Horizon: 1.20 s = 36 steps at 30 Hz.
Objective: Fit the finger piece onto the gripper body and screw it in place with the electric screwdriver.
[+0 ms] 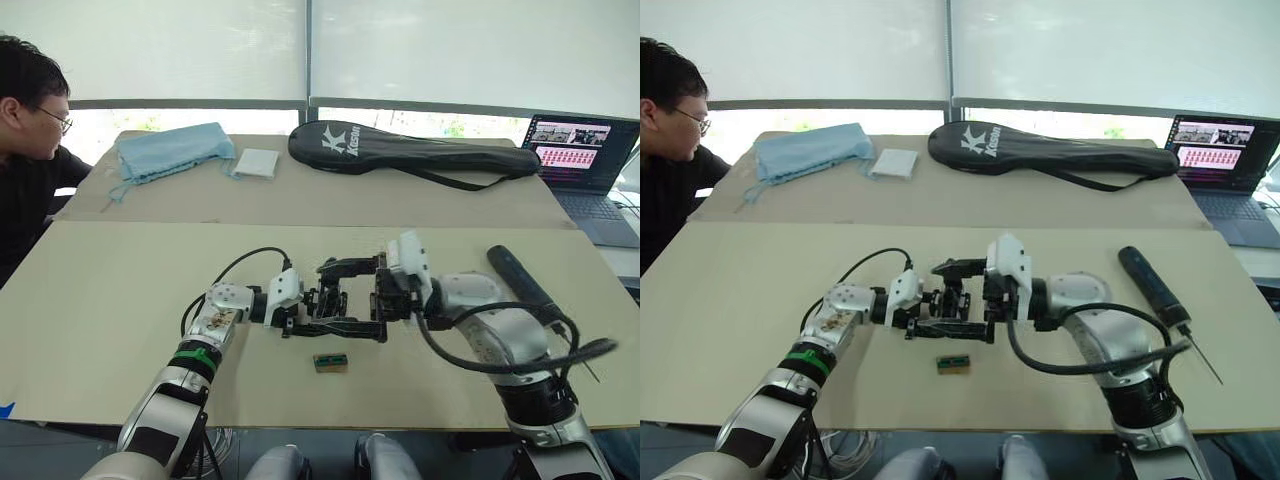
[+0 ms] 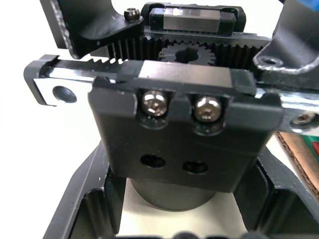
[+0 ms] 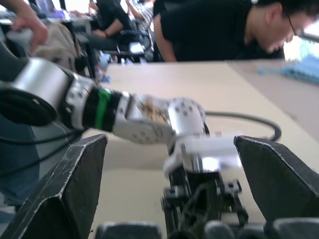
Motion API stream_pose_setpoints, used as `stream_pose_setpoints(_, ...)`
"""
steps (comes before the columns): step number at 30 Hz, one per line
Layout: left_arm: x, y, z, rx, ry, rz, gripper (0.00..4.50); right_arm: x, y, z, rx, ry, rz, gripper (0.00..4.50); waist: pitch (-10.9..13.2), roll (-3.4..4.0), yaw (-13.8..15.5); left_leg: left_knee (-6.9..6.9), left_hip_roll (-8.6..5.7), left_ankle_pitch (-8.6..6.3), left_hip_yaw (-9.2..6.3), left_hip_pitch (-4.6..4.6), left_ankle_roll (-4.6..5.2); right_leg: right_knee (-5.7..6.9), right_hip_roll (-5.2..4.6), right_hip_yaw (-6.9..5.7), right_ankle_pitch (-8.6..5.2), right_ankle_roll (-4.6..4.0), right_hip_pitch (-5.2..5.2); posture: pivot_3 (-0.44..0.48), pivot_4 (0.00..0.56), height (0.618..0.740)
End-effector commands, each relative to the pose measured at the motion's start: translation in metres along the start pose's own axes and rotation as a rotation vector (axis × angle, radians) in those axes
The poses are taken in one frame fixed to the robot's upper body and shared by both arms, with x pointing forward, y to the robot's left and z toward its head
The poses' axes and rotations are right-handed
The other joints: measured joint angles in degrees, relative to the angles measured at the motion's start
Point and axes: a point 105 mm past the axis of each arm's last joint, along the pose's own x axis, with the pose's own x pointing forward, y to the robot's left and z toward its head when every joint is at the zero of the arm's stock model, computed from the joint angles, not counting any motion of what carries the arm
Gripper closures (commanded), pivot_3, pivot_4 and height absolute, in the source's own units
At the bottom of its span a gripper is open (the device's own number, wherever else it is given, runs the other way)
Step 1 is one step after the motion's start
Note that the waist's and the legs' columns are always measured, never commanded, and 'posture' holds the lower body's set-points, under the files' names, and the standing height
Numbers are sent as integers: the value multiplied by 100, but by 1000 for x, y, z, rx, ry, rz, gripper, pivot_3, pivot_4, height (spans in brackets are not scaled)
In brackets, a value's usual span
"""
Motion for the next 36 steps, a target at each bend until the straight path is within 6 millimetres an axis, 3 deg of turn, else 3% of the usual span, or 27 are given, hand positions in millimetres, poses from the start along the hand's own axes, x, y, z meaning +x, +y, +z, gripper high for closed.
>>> stream_pose_setpoints(1, -7, 1, -23, -82, 71, 66, 743, -6, 11, 32, -76, -135, 31, 0, 0, 0, 0, -1, 0, -1, 0, 0, 1, 0, 0, 1, 0, 0, 0, 0, 150, 740)
stream_pose_setpoints(2, -7, 1, -23, -81, 73, 70, 239, -7, 13, 36, -87, -148, 34, 0, 0, 0, 1, -3, 0, -1, 0, 0, 1, 1, -1, 1, 0, 0, 6, 0, 150, 740)
stream_pose_setpoints(3, -9, 1, -25, -73, 79, 78, 28, -9, 14, 39, -94, -150, 35, 0, 0, 0, 0, -7, 0, -1, 0, 1, 1, 1, -1, 2, 0, 0, 7, 0, 150, 740)
stream_pose_setpoints(8, -23, -2, -26, -105, 56, 91, 28, -25, 17, 47, -109, -128, -12, 0, 0, 0, -23, -29, 0, 1, 2, 1, -1, 0, -2, 4, 2, -3, 2, 0, 150, 740)
stream_pose_setpoints(12, -62, 1, -27, -160, 26, 215, 28, -65, 9, 50, -118, -71, -221, 0, 0, -1, -75, -63, 1, 4, 3, 3, -8, -3, -1, 10, 3, -9, -13, 0, 150, 740)
stream_pose_setpoints(16, -102, 2, -17, -156, -46, 329, 28, -112, 12, 37, -134, 55, -421, 0, 2, 1, -80, -80, 8, 10, 8, 3, -19, -4, 3, 10, -1, -22, -23, 0, 150, 740)
stream_pose_setpoints(18, -125, 3, -5, -185, -124, 395, 28, -145, 19, 29, -120, 122, -555, 0, 10, 4, -37, -81, 11, 10, 9, 2, -20, -4, 4, 10, -2, -24, -23, 0, 150, 740)
stream_pose_setpoints(24, -151, -12, 28, -136, -192, 405, 28, -228, 56, 11, -74, 256, -910, 0, 22, 6, 163, -73, 10, 0, 10, 2, -6, -19, -2, 9, 0, -15, -5, 0, 150, 740)
stream_pose_setpoints(30, -171, -14, 47, -121, -230, 473, 28, -271, 104, 1, -47, 331, -1194, 0, 31, 22, 157, -82, 9, -19, 11, 8, -44, -20, 3, 13, -2, -13, -6, 0, 150, 740)
stream_pose_setpoints(36, -167, -15, 59, -109, -252, 438, 28, -283, 118, -1, -27, 303, -1320, 0, 41, 35, 45, -82, 10, -19, 20, 40, -56, -13, 8, 25, -6, -7, 20, 0, 150, 740)
